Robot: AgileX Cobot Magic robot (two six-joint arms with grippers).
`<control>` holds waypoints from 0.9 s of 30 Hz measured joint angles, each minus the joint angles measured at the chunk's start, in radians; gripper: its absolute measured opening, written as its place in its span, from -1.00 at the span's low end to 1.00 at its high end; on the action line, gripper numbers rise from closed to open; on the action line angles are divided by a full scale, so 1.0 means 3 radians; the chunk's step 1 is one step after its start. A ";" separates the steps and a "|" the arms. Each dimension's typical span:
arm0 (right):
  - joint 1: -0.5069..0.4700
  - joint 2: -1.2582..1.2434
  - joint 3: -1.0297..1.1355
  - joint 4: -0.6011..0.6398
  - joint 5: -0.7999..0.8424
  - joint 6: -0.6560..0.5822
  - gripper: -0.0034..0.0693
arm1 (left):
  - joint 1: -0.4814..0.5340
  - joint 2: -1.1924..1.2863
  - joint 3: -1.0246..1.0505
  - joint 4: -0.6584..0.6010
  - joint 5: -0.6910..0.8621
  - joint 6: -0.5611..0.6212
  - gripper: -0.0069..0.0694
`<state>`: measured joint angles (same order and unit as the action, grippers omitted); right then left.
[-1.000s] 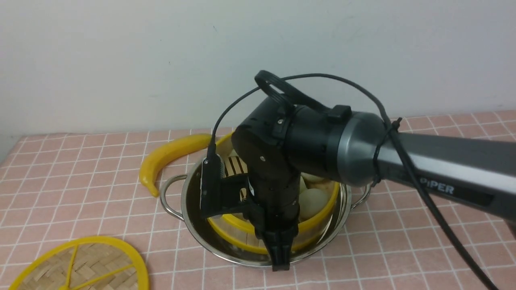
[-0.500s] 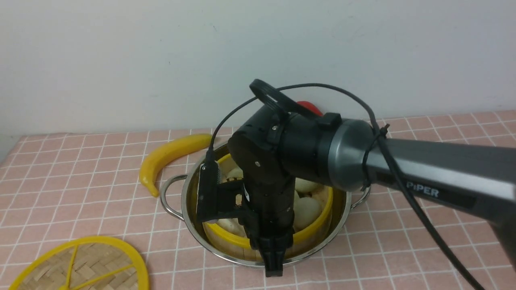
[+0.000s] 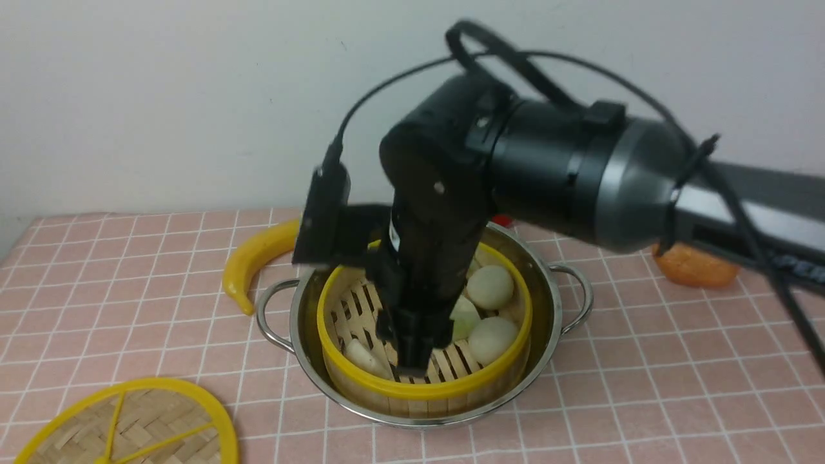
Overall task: Place the steamer in the pot on the pink tablecloth, and put the lid on the steamer.
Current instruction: 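Grasp the bamboo steamer lid lying on the table by its centre knob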
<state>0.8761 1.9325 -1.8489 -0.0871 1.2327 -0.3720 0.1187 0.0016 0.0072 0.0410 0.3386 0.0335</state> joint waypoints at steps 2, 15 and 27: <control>0.0000 -0.0156 -0.0169 -0.0040 -0.0004 0.0233 -0.44 | 0.0000 0.0000 0.0000 0.0000 0.0000 0.0000 -0.18; 0.0000 -0.0535 -0.0490 0.0237 -0.0103 0.1361 -0.94 | 0.0000 0.0000 0.0000 0.0000 0.0000 0.0000 -0.18; 0.0000 -0.0875 -0.0102 0.0450 -0.0270 0.1373 -0.91 | 0.0000 0.0000 0.0000 0.0000 0.0000 0.0000 -0.18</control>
<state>0.8761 1.6701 -1.8796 0.0478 1.1518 0.0400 0.1187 0.0016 0.0072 0.0410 0.3386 0.0335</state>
